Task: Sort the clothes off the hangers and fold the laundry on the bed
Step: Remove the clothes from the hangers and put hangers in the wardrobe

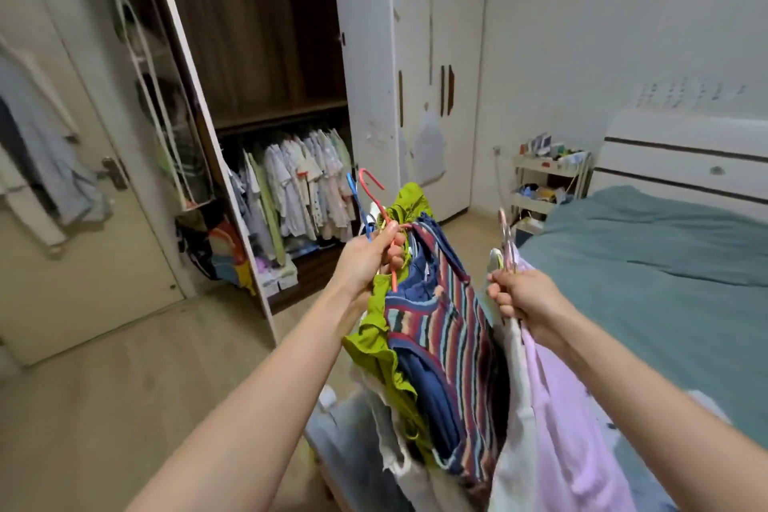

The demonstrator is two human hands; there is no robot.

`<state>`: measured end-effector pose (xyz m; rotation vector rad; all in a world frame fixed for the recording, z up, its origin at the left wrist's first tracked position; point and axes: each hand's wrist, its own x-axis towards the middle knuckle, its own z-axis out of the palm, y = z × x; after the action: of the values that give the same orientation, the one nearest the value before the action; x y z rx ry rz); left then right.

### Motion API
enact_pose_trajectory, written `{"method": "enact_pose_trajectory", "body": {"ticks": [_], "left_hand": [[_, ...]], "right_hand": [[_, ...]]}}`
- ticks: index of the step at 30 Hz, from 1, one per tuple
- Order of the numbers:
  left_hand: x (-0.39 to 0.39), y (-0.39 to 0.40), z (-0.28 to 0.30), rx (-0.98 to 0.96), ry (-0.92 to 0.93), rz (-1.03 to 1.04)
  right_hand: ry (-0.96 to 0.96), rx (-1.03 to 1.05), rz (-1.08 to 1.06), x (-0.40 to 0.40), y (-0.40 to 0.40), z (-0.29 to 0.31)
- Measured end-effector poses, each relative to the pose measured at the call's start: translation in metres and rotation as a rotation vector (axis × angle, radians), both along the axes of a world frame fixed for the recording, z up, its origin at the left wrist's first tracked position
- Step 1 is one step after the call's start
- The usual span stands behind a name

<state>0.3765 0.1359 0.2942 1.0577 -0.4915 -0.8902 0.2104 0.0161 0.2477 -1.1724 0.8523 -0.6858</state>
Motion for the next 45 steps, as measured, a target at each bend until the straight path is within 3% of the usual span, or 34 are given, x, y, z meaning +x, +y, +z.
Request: {"method": "enact_pose_trajectory", "body": {"ticks": [5,11,20,24,29,33,38,42,45], "left_hand": [[0.095,-0.022,0.055,-0.092,-0.108,0.076],[0.203,-0.027,0.055,0.052,-0.188,0.112],[0.438,-0.006,-0.041,0.394,-0.046,0.107],[0.544,0.017,-0.086,0.449,0.023,0.224],[0.579,-0.001,-0.152,0.593,0.09,-0.012],[0.626,-0.029,-0.165,0.634,0.105,-0.039],[0.671,-0.09,-0.172,0.598,0.203,-0.042],[0.718,-0.158,-0.17,0.549,0.253,-0.02],[0.753,-0.214,-0.167,0.527,0.31,-0.003]], "right_hand": [[-0.011,-0.072,0.074,0.101,-0.034,0.034],[0.011,-0.143,0.141,0.208,-0.055,0.044],[0.279,-0.163,0.167,0.417,-0.034,-0.027],[0.568,-0.396,-0.02,0.489,-0.038,-0.062],[0.703,-0.426,0.192,0.574,-0.021,-0.11],[0.782,-0.419,0.074,0.608,-0.06,-0.111],[0.577,-0.19,0.177,0.647,-0.117,-0.122],[0.384,-0.093,0.267,0.68,-0.168,-0.112],[0.354,-0.091,0.32,0.71,-0.214,-0.107]]}}
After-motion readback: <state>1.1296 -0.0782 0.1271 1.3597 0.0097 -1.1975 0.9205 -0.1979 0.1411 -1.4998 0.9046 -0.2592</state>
